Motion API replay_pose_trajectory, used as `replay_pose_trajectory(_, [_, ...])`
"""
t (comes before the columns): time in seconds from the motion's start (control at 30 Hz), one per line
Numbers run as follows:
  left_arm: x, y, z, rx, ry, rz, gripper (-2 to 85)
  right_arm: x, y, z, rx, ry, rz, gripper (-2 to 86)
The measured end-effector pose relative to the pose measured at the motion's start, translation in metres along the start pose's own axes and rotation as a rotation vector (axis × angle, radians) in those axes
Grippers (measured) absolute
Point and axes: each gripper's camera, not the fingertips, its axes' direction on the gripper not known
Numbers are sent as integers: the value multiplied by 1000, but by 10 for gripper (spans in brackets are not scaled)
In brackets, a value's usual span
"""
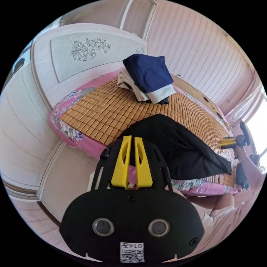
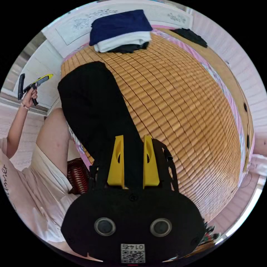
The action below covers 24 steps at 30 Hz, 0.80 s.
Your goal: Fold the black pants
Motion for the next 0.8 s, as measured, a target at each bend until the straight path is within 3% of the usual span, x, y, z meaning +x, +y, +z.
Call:
replay_pose_trajectory(0.13, [34, -64, 69, -81, -15, 113, 63, 82, 130, 2, 20, -77, 457, 118])
replay_pose_trajectory(0.27, [66, -105, 157, -273, -51, 179, 86, 139, 249, -10, 117, -35, 870, 127])
replay_pose_trajectory(0.33, [77, -103, 188, -377, -76, 197, 81, 154, 285, -16, 161, -11, 980, 128])
replay_pose_trajectory(0.37, [82, -101, 187, -339, -86, 200, 74, 162, 303, -17, 187, 5, 1028, 129])
replay_pose_trajectory(0.43, [87, -97, 193, -347, -72, 189, 60, 173, 317, -13, 222, -5, 1052, 129])
replay_pose_trajectory(0.53, [91, -92, 198, -351, -52, 182, 40, 186, 324, 17, 128, -60, 1060, 112])
replay_pose_trajectory(0.63, [102, -87, 202, -344, -87, 192, 25, 175, 339, 7, 171, 78, 1038, 8])
replay_pose_trajectory(0.8, [119, -75, 181, -232, -112, 205, 9, 159, 386, -31, 295, 62, 980, -8])
